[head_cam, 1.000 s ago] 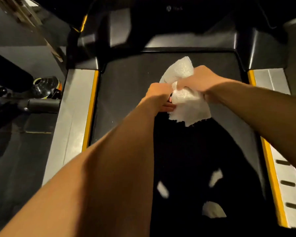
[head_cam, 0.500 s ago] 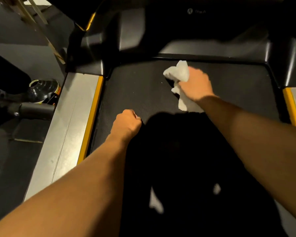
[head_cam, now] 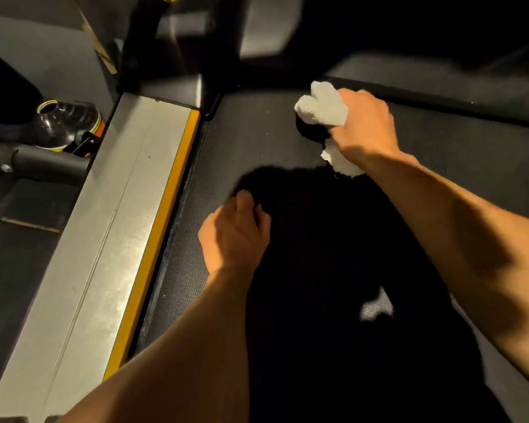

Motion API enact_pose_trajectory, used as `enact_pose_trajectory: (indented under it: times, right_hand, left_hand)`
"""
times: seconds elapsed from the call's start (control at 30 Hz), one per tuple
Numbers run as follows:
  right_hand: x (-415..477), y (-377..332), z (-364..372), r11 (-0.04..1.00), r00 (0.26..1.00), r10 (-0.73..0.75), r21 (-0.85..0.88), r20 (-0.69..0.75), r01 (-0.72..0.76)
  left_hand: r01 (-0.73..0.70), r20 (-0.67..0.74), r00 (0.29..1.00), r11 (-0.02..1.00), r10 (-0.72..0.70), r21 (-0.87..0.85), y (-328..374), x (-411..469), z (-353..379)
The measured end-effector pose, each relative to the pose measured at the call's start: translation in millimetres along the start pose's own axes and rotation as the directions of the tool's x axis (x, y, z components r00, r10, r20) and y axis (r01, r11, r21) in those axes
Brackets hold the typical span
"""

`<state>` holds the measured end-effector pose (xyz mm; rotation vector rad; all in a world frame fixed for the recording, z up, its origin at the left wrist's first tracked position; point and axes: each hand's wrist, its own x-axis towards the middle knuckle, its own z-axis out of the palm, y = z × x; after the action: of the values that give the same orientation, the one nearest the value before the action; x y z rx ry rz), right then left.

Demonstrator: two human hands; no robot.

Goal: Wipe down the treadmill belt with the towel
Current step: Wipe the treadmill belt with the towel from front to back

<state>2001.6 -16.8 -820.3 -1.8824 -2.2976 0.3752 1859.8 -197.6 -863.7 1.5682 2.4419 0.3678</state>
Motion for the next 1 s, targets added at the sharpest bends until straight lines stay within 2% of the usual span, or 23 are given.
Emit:
enact_pose_trajectory:
  times: [0.03, 0.07, 0.13, 0.17, 0.2, 0.27, 0.33, 0.4, 0.53, 0.6, 0.7, 0.77, 0.9, 0.93, 1.0]
  right_hand:
    - [-1.7, -4.6, 2.4, 0.999, 0.999, -0.031, -0.043, 0.027, 0.032]
    - [-10.0, -9.6, 11.8, 0.986, 0.988, -0.138, -0.080, 0.066, 0.143]
    - [-40.3, -23.6, 24.9, 0.926, 0.918, -0.362, -0.047, 0.160, 0.374]
    - [-42.5, -29.8, 23.6, 0.915, 0.901, -0.392, -0.029, 0.186, 0.403]
    - [-32.2, -34.6, 18.5, 0.929, 0.917, -0.359, -0.027, 0.174, 0.369]
    - [2.4, -38.8, 9.1, 0.979, 0.972, -0.200, -0.027, 0.122, 0.204]
    - [23.6, -42.6, 3.6, 0.994, 0.993, -0.110, 0.017, 0.040, 0.110]
    - [18.8, -53.9, 8.9, 0.988, 0.987, -0.151, -0.035, 0.049, 0.152]
    - [-6.5, -74.6, 31.5, 0.977, 0.939, -0.182, -0.054, 0.292, 0.206]
    - [3.9, -72.6, 30.6, 0.968, 0.953, -0.235, -0.041, 0.193, 0.247]
    - [28.6, -59.0, 11.8, 0.985, 0.989, -0.142, 0.091, -0.026, 0.144]
    - [29.5, -60.1, 9.7, 0.989, 0.989, -0.143, 0.025, -0.021, 0.144]
    - [2.0, -75.4, 32.0, 0.953, 0.946, -0.292, -0.042, 0.144, 0.301]
    - [3.0, -75.2, 35.5, 0.939, 0.932, -0.328, -0.051, 0.152, 0.339]
    - [21.3, -67.6, 35.6, 0.934, 0.939, -0.340, -0.094, 0.057, 0.344]
  left_hand:
    - [0.005, -0.009, 1.000, 1.000, -0.005, -0.007, 0.6, 0.1, 0.2]
    - [0.002, -0.018, 1.000, 1.000, -0.003, -0.012, 0.3, 0.5, 0.7]
    - [-0.012, -0.018, 1.000, 1.000, 0.012, 0.002, -2.2, 0.3, 0.5]
    - [-0.023, -0.019, 1.000, 1.000, 0.023, -0.003, -3.9, -0.1, 0.4]
    - [-0.035, -0.014, 0.999, 0.999, 0.035, -0.021, -5.3, -0.8, 0.4]
    - [-0.045, 0.014, 0.999, 0.996, 0.046, -0.072, -5.4, -1.6, -1.5]
    - [-0.037, 0.035, 0.999, 0.995, 0.041, -0.091, -5.4, 0.2, -2.0]
    - [-0.034, 0.033, 0.999, 0.996, 0.037, -0.078, -5.3, 1.4, -1.3]
    - [-0.039, 0.011, 0.999, 0.999, 0.039, -0.014, -5.6, 2.0, 2.1]
    - [-0.043, 0.031, 0.999, 0.999, 0.044, -0.020, -6.5, 2.3, 2.0]
    - [-0.045, 0.026, 0.999, 0.997, 0.047, -0.055, -7.4, 1.3, 0.2]
    - [-0.035, 0.037, 0.999, 0.996, 0.038, -0.080, -6.5, 1.2, 0.0]
    - [-0.030, 0.007, 1.000, 0.999, 0.031, -0.041, -4.2, 1.2, 0.9]
    - [-0.040, 0.001, 0.999, 0.998, 0.040, -0.039, -4.4, 0.5, 1.5]
    - [-0.041, 0.022, 0.999, 0.998, 0.043, -0.053, -6.2, 0.4, 2.9]
